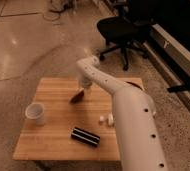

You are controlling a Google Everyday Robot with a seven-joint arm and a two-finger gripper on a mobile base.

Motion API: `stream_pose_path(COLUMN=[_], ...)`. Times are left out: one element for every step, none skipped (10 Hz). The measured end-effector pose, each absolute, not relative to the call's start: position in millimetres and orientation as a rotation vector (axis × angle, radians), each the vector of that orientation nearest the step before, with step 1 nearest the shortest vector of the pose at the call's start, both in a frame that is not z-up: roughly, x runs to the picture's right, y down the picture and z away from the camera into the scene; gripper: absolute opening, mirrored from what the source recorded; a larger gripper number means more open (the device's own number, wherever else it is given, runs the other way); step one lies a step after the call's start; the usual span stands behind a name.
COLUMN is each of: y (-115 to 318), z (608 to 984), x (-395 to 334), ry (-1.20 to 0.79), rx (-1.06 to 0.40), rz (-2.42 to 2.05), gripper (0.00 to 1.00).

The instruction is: Drag the pepper across the table

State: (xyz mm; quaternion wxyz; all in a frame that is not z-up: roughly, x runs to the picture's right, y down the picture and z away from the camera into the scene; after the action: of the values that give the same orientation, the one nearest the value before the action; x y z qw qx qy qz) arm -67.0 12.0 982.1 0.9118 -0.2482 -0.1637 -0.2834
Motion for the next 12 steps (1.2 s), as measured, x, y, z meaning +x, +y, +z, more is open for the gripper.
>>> stream_pose_path(y=[14.9,16.9,17.8,19.3,19.9,20.5,20.7,19.9,19.7,18.3,14.5,9.7], z=[985.5,988.6,991.3,994.7,996.4,997.1,995.6,992.5,990.0,989.1,990.1,991.8], x=[-66.9,-66.3,-65.4,-63.6,-62.8,-62.0,-61.4,-60.6,-59.5,-57.0,-54.1,-52.5], ry=[-0.338,-0.336,-0.334,-0.329,-0.327,-0.326,-0.327,-0.328,-0.328,-0.322,-0.311,-0.302], rx=[-0.515,-0.518,-0.519,-0.523,-0.525,-0.528,-0.530,-0.532,-0.532,-0.528,-0.520,-0.511], rz=[-0.592,-0.596,-0.599,-0.599,-0.599,-0.600,-0.603,-0.607,-0.611,-0.610,-0.603,-0.591], gripper=[0.60,0.51,0.41,0.29,0.20,0.11,0.04,0.04,0.04,0.04,0.04,0.04])
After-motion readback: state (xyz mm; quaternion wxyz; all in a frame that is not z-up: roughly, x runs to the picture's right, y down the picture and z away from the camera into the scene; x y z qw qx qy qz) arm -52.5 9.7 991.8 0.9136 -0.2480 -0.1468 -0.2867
